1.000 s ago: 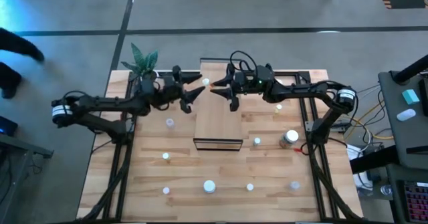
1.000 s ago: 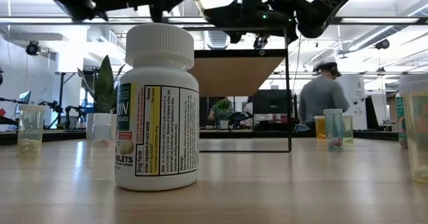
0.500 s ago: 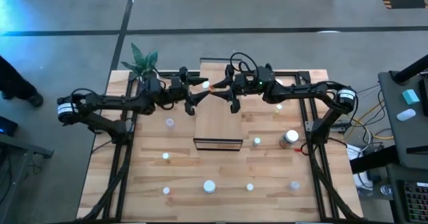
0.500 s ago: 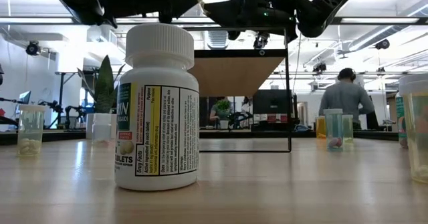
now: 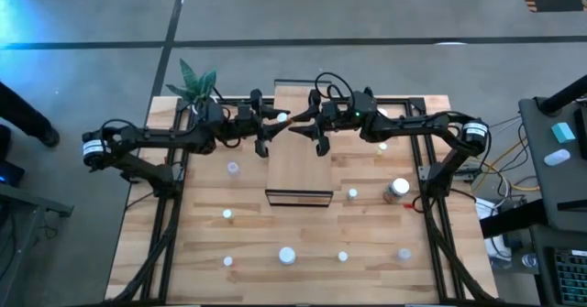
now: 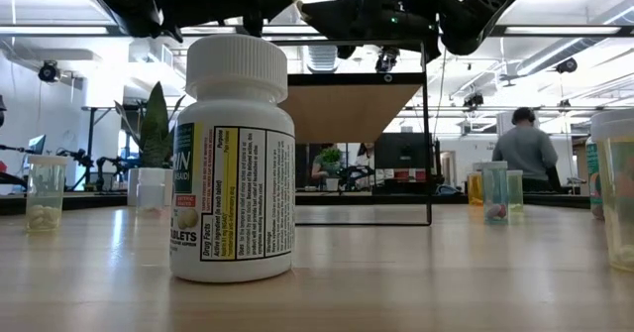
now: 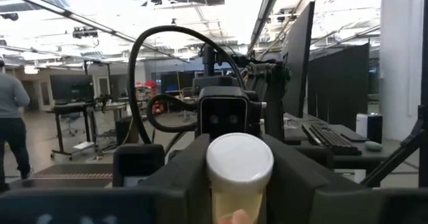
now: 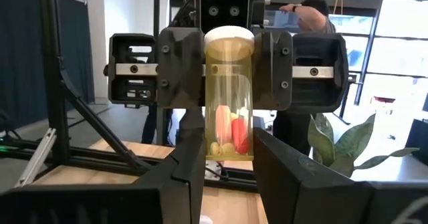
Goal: Pick and place medicine bottles onto shelf by color
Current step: Put the top yellow pill bottle on the shelf
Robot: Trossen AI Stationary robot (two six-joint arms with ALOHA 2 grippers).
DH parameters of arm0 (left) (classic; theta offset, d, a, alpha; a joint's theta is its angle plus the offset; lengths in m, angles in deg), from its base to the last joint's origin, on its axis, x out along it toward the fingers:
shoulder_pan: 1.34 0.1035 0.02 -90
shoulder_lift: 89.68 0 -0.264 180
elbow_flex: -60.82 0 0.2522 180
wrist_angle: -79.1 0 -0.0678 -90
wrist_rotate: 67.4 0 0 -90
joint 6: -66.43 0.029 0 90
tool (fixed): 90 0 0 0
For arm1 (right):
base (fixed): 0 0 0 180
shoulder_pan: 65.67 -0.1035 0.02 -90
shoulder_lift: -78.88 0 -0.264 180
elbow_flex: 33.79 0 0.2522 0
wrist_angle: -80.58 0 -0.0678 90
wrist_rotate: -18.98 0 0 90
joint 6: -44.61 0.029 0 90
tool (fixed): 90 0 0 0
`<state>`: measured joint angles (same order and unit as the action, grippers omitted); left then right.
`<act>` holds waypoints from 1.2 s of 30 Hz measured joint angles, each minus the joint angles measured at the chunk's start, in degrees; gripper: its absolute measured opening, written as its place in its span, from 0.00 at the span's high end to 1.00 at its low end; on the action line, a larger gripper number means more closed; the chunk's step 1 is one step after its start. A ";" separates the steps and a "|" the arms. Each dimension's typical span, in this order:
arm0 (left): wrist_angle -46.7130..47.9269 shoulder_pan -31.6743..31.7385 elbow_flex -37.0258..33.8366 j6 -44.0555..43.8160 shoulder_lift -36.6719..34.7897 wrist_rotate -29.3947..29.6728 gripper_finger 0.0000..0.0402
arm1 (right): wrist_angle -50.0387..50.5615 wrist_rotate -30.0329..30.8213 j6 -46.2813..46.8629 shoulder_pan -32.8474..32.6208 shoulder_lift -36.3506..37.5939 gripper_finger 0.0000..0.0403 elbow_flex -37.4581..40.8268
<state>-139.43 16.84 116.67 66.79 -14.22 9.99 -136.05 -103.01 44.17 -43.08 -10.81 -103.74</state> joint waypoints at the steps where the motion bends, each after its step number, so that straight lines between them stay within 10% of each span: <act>1: 0.09 0.02 0.00 -0.02 0.02 0.01 0.76 | 0.00 0.01 0.59 0.00 0.00 0.76 0.00; 14: 0.63 1.09 0.38 0.18 -1.22 -0.75 0.78 | 2.18 0.70 2.02 -0.45 0.36 0.46 0.04; 20: 6.84 5.11 1.49 1.84 -3.01 -0.86 0.78 | 20.74 1.04 -5.56 1.54 6.46 0.37 -0.21; 27: 23.88 12.91 8.17 1.90 0.21 -0.75 0.78 | 44.77 18.25 -15.04 2.36 17.28 0.47 0.07; 36: 32.61 19.30 17.43 1.97 12.62 -0.89 0.78 | 45.62 19.82 -14.56 2.32 24.82 0.74 3.55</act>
<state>-106.82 36.14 134.10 68.76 -1.60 9.10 -90.42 -83.19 29.62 -40.76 14.00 -100.18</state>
